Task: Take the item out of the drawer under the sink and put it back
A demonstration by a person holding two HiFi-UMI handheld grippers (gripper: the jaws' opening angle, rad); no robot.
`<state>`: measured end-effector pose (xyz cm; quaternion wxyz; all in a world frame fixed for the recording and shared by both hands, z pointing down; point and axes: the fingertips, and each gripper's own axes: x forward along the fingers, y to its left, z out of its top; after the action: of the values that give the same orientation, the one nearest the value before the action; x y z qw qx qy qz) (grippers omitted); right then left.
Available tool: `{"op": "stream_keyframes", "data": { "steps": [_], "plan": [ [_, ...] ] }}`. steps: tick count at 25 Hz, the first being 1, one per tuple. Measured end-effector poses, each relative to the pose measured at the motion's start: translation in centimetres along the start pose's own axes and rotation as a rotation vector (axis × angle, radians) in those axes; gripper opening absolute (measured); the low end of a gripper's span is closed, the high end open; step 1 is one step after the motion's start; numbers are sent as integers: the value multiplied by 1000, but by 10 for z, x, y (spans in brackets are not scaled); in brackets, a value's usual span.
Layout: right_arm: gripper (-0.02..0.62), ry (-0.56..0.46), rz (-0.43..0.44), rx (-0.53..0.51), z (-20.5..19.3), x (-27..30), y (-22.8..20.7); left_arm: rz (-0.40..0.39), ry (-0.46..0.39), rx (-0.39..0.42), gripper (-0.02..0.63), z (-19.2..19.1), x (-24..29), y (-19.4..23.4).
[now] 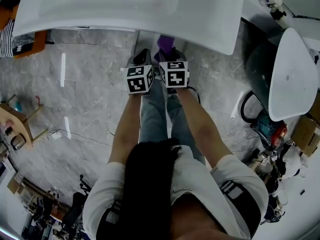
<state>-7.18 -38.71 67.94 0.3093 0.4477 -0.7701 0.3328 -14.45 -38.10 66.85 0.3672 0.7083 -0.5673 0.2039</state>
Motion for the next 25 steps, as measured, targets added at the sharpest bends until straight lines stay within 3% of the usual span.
{"op": "stream_keyframes", "data": {
  "steps": [19, 25],
  "plan": [
    [112, 59, -21, 4, -13, 62, -23, 5, 194, -62, 3, -22, 62, 22],
    [115, 71, -26, 41, -23, 75, -25, -9, 201, -70, 3, -24, 71, 22]
  ]
}}
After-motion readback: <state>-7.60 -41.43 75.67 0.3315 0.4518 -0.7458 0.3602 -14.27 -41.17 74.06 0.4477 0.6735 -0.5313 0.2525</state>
